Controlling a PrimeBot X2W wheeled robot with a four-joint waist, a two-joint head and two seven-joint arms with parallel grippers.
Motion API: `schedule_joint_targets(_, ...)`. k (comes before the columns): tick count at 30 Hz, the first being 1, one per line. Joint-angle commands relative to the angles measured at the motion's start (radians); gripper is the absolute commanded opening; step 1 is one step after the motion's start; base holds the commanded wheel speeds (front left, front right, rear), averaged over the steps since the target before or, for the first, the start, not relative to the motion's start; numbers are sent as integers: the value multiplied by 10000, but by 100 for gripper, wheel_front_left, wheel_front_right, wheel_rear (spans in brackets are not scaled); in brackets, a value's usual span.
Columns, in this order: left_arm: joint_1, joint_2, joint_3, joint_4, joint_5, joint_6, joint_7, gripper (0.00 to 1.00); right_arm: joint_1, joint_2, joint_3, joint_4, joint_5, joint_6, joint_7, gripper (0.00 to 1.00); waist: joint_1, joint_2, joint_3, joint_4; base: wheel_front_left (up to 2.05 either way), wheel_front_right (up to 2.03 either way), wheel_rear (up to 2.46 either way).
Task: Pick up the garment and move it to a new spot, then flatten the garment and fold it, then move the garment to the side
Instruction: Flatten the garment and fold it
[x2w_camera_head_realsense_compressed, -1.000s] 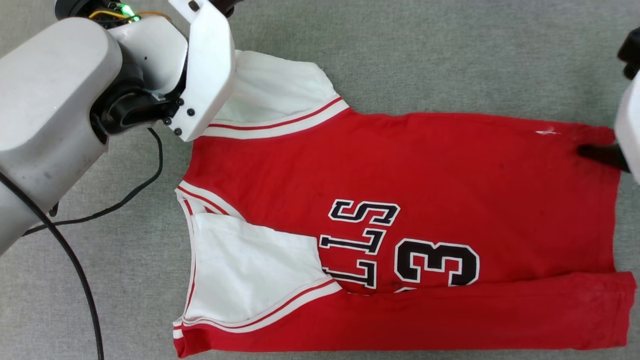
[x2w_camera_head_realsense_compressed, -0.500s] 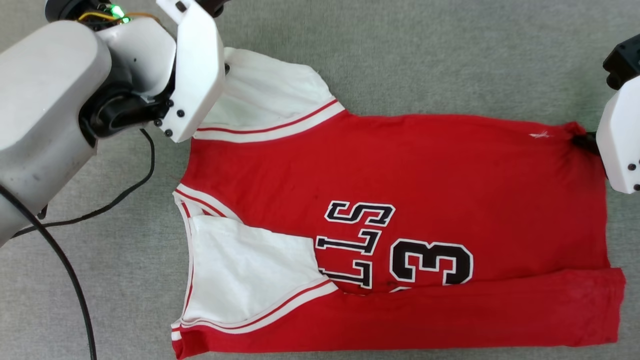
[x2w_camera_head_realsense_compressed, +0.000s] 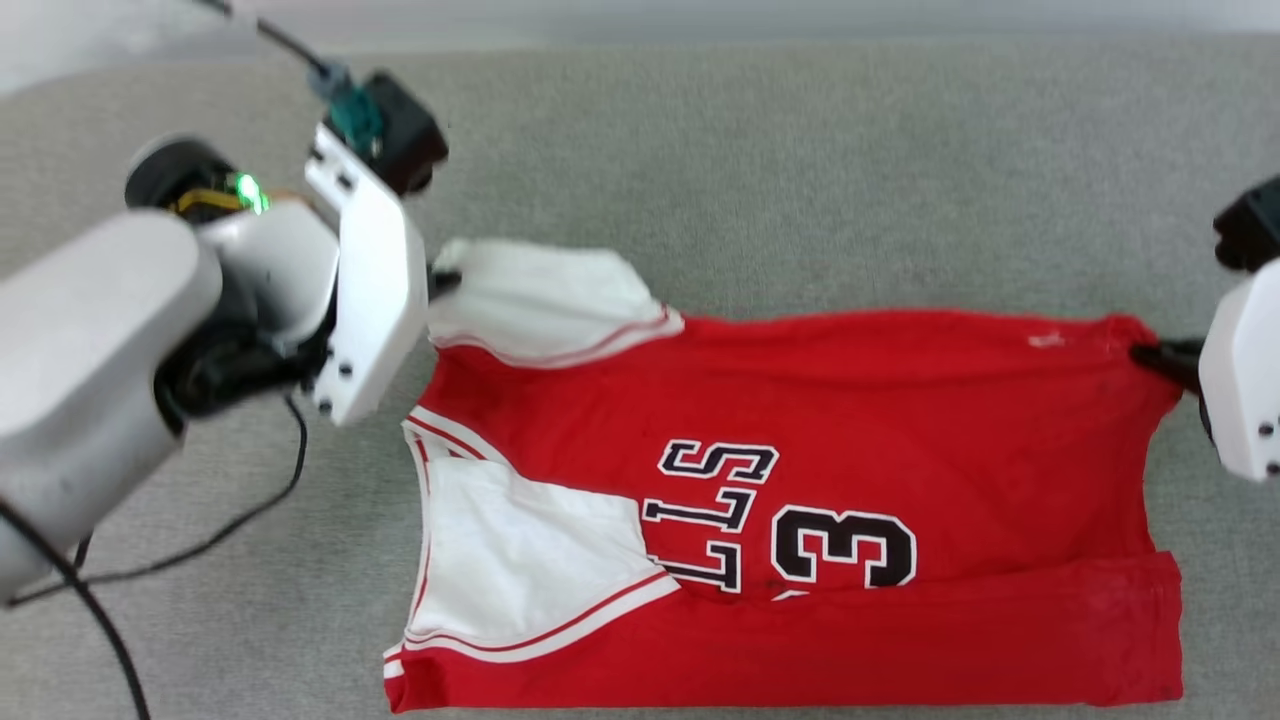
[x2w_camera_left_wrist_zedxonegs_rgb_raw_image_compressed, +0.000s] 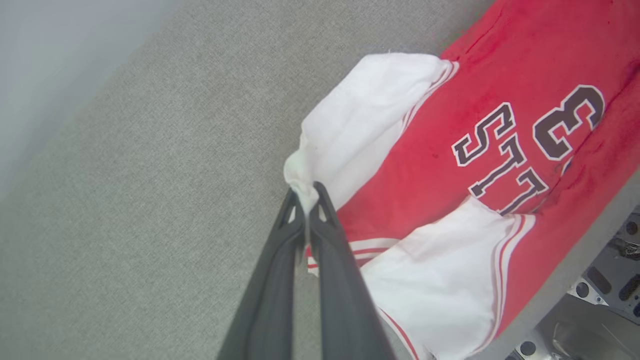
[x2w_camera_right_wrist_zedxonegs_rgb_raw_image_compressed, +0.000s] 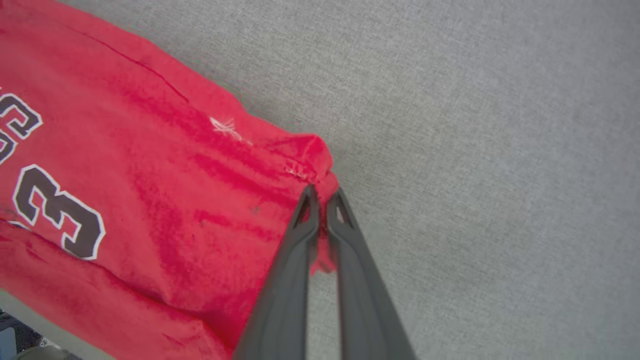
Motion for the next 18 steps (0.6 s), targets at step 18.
schedule_joint_targets(18,4203,1225,-351,-2211,15,1224,-976,0,3775,-974,-328,-1226,709,-8,-1678,0,1,0,-1295,338,0,0,0)
